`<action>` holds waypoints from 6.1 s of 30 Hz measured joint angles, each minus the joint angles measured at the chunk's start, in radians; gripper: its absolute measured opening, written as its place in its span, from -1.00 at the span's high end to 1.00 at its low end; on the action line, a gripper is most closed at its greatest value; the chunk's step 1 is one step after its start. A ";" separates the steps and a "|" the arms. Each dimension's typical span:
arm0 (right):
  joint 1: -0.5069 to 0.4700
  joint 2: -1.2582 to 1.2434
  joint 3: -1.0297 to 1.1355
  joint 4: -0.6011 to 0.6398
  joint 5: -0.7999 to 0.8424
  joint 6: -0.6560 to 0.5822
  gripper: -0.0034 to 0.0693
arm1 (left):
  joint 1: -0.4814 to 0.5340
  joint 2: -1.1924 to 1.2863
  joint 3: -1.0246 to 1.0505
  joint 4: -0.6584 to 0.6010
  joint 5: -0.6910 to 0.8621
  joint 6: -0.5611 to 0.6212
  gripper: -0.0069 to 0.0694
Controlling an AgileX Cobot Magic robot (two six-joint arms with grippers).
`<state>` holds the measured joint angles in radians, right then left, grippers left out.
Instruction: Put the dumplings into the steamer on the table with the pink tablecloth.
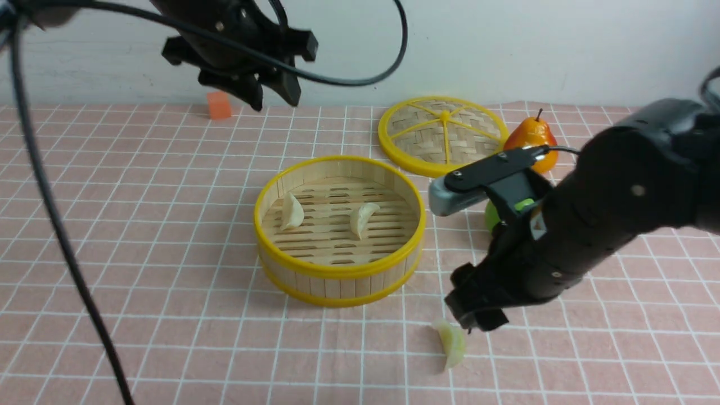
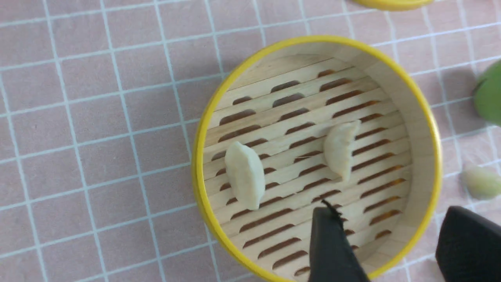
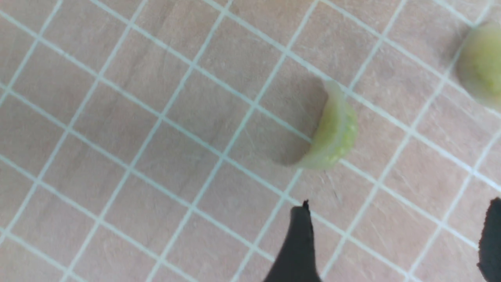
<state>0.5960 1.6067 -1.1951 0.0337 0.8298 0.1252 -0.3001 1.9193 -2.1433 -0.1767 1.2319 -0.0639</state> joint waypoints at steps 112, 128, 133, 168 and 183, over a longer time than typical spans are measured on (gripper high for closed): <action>-0.236 0.462 -0.286 -0.017 -0.018 -0.351 -0.02 | 0.000 -1.269 1.179 0.122 -0.189 -0.010 0.71; -0.186 0.449 -0.572 0.089 0.265 -0.354 0.13 | 0.000 -1.269 1.179 0.122 -0.187 -0.010 0.67; -0.109 0.463 -0.721 0.189 0.218 -0.376 0.25 | 0.000 -1.269 1.179 0.121 -0.187 -0.010 0.67; -0.034 0.654 -0.904 0.102 0.195 -0.262 -0.58 | -0.069 -1.269 1.179 0.157 -0.152 -0.010 0.66; -0.034 0.263 -0.884 0.118 0.417 -0.262 0.53 | -0.069 -1.553 1.505 0.209 -0.282 -0.105 0.63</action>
<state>0.5620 1.8692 -2.0790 0.1520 1.2471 -0.1367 -0.3686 0.3664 -0.6382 0.0318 0.9494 -0.1691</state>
